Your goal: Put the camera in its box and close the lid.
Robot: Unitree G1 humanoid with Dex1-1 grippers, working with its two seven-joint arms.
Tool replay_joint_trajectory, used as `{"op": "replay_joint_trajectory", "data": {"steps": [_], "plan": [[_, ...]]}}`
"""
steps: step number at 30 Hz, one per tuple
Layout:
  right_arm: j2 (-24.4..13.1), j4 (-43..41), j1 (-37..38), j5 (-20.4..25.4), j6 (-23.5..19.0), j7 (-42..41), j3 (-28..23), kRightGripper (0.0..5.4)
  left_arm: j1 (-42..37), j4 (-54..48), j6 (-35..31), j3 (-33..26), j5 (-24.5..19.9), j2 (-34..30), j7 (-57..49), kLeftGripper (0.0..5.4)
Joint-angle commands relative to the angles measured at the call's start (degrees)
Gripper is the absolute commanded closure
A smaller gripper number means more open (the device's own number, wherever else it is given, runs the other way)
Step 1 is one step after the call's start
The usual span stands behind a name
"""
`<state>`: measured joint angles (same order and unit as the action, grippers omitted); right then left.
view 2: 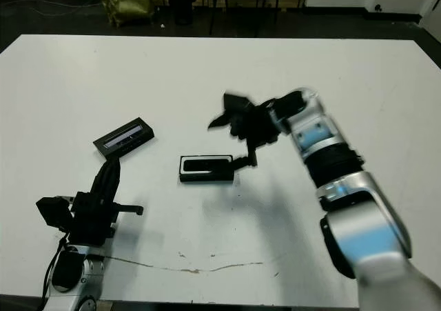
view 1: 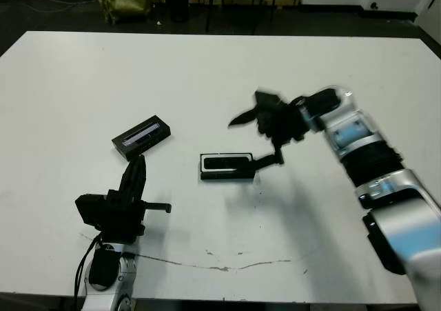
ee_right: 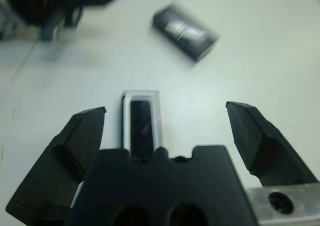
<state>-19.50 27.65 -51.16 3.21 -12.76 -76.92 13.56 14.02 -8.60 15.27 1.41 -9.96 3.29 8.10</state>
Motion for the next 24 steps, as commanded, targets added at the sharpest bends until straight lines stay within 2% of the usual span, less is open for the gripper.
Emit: {"op": "replay_joint_trajectory", "data": {"steps": [1,4,7,10,14,16,19,22,24], "plan": [[0.06,-11.85,8.98,5.07,-8.17,10.87,-7.93,0.01,0.61,0.84,0.11,-0.43,-0.11,-0.32,0.03,5.4],[3.79,-24.01,18.88,8.45,-12.34,25.08,-14.75,0.34,0.8,-0.05,-0.52,-0.43,0.11,-0.57,-0.06,5.4],[5.64,-32.65,27.22,7.49,-10.29,35.5,-17.18,1.04,0.43,0.51,0.43,-0.85,-1.41,-0.96,1.42,5.4],[6.2,-38.65,33.94,6.83,-9.05,42.15,-18.38,1.74,0.14,0.13,-0.23,-1.29,-1.16,-1.37,1.25,5.4],[6.19,-43.87,42.72,9.03,-6.38,45.03,-20.48,2.63,-0.32,-0.97,-0.82,-2.15,-1.47,-2.5,1.64,5.4],[6.89,-44.47,46.96,9.65,-2.32,45.79,-21.1,3.09,-0.11,-3.16,-2.95,-2.88,-1.37,-3.45,1.34,5.4],[8.13,-45.77,53.25,10.5,1.3,47.43,-21.27,3.77,-0.62,-5.02,-4.6,-4.77,-2.56,-5.57,2.16,5.4],[9.44,-45.66,57.23,11.79,3.94,48.66,-21.09,4.44,-1.07,-8.31,-8.4,-6.73,-1.84,-8.68,2.04,5.4],[9.92,-43.31,58.31,11.42,7.81,48.7,-20.62,4.93,-2.33,-8.58,-8.92,-8.46,-2.65,-10.86,3.19,5.4]]}}
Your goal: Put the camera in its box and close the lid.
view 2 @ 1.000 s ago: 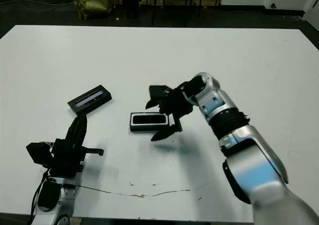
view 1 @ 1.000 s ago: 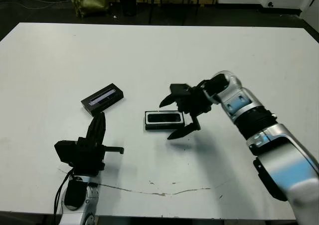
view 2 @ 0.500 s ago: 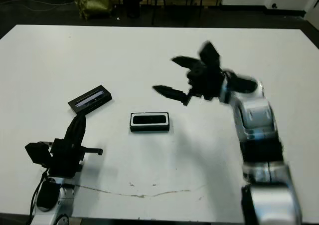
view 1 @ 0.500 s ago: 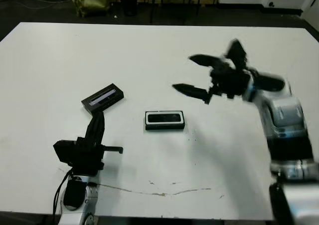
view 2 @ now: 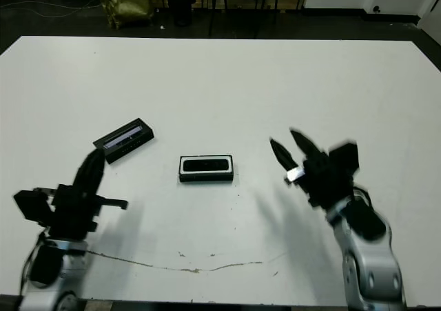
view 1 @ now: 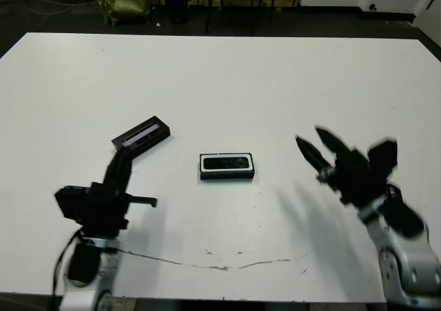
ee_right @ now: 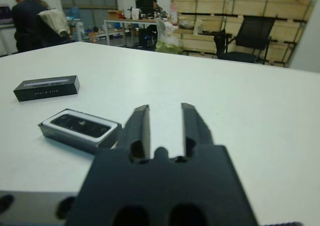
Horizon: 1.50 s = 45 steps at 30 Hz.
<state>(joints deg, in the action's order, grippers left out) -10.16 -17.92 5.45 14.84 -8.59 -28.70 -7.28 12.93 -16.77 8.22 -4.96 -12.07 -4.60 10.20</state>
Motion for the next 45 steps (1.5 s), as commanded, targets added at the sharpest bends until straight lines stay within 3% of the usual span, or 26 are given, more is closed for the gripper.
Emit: {"op": "replay_joint_trajectory", "data": {"steps": [1,3,10,20,29,38,43,45], "plan": [[0.54,2.95,2.11,-0.68,4.63,0.83,0.55,5.12,-2.19,0.23,-1.45,-3.05,-0.74,-4.0,1.61,5.4],[0.86,3.61,2.87,-1.0,5.23,2.17,1.07,5.38,-4.12,1.78,-0.31,-4.69,-0.38,-6.07,2.65,5.4],[1.98,4.9,3.84,-1.66,7.1,5.83,2.49,5.38,-11.04,7.61,-1.84,-8.18,-1.23,-11.64,5.78,5.4],[1.9,5.57,3.46,-1.35,6.5,7.8,3.68,5.39,-23.45,22.22,-2.79,-6.82,-0.71,-22.69,17.74,5.31],[1.64,5.49,3.28,-1.17,6.34,8.34,4.02,5.4,-35.09,35.0,-5.79,0.66,0.32,-32.13,38.35,3.35],[1.46,8.11,3.0,-1.03,8.82,7.77,4.08,5.4,-45.29,51.28,-3.49,3.28,-0.46,-29.56,49.62,1.13],[1.3,8.2,3.19,-1.06,8.61,7.92,4.22,5.4,-48.64,55.36,-11.33,3.16,-1.77,-28.74,52.08,0.01],[1.35,8.59,3.13,-1.26,9.21,7.79,4.31,5.4,-49.7,56.3,-14.47,3.3,-1.63,-28.72,52.28,0.01]]}}
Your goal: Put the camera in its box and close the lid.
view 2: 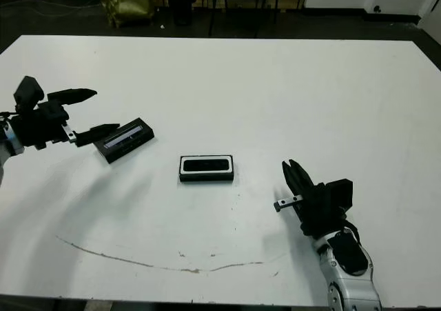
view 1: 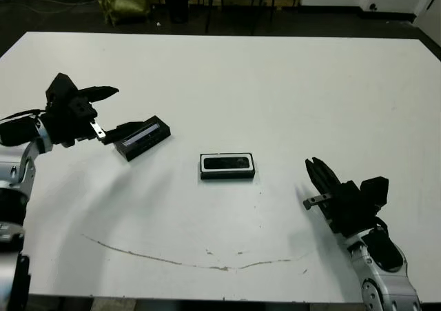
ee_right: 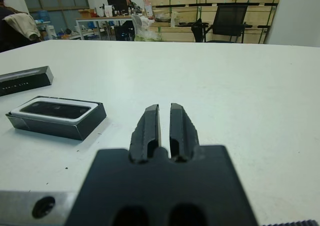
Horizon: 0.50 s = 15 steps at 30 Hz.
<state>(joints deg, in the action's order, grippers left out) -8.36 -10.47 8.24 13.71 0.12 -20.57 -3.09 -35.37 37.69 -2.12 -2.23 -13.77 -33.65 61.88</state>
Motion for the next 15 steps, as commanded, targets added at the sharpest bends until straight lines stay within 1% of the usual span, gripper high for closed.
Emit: {"op": "replay_joint_trajectory", "data": {"steps": [1,4,7,9,15], "plan": [[-0.44,1.64,0.26,-0.26,1.18,-0.56,0.2,5.4,-1.94,2.42,-5.86,0.41,-0.12,0.43,0.81,0.01],[-0.44,2.64,0.15,-0.66,2.48,-0.76,0.46,5.4,-3.01,4.21,-9.08,-0.07,-0.67,0.79,1.64,0.01],[-0.66,2.0,0.43,-0.79,1.66,-0.41,0.7,5.4,-3.09,4.79,-11.55,-0.51,-1.49,1.22,1.88,0.01],[-0.61,1.44,0.73,-0.68,0.95,-0.05,0.73,5.4,-2.97,5.34,-11.95,-0.83,-1.85,1.65,1.78,0.01],[-0.49,2.34,0.68,-0.42,1.9,-0.31,0.59,5.4,-3.74,8.43,-14.1,-1.26,-2.05,2.55,1.7,0.01]]}}
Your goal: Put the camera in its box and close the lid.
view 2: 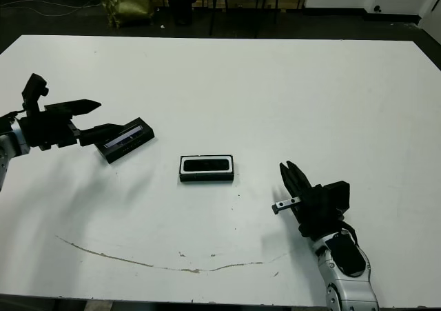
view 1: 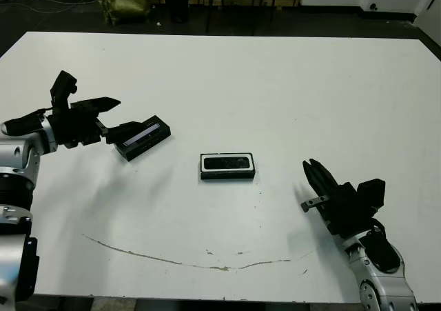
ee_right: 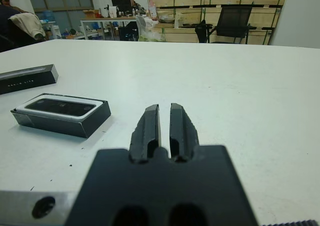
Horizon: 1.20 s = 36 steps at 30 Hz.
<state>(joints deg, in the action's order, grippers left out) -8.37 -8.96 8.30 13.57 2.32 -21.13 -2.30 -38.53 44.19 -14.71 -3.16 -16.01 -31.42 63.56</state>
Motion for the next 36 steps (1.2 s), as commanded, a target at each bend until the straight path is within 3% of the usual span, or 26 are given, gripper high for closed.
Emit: {"op": "replay_joint_trajectory", "data": {"steps": [1,12,22,32,36], "plan": [[-0.43,0.81,0.65,-0.1,-0.32,0.14,-0.19,5.4,-0.78,2.42,-1.79,-0.25,0.37,0.36,0.0,0.01],[-0.53,0.79,0.73,-0.03,-1.23,0.36,-0.19,5.4,-0.37,0.79,-1.37,2.1,3.88,0.63,-2.28,0.01],[-0.53,3.09,0.46,0.86,1.67,-1.53,-0.55,5.4,0.03,3.34,9.07,4.34,9.41,1.21,-6.64,0.01],[-0.73,0.83,1.18,0.98,-1.34,-0.16,-0.44,5.4,-1.38,6.93,9.7,4.24,9.79,2.01,-6.28,0.01],[-0.7,0.97,1.22,1.28,-0.36,-0.81,-0.7,5.4,-1.64,7.58,9.75,4.21,9.91,1.88,-5.54,0.01]]}}
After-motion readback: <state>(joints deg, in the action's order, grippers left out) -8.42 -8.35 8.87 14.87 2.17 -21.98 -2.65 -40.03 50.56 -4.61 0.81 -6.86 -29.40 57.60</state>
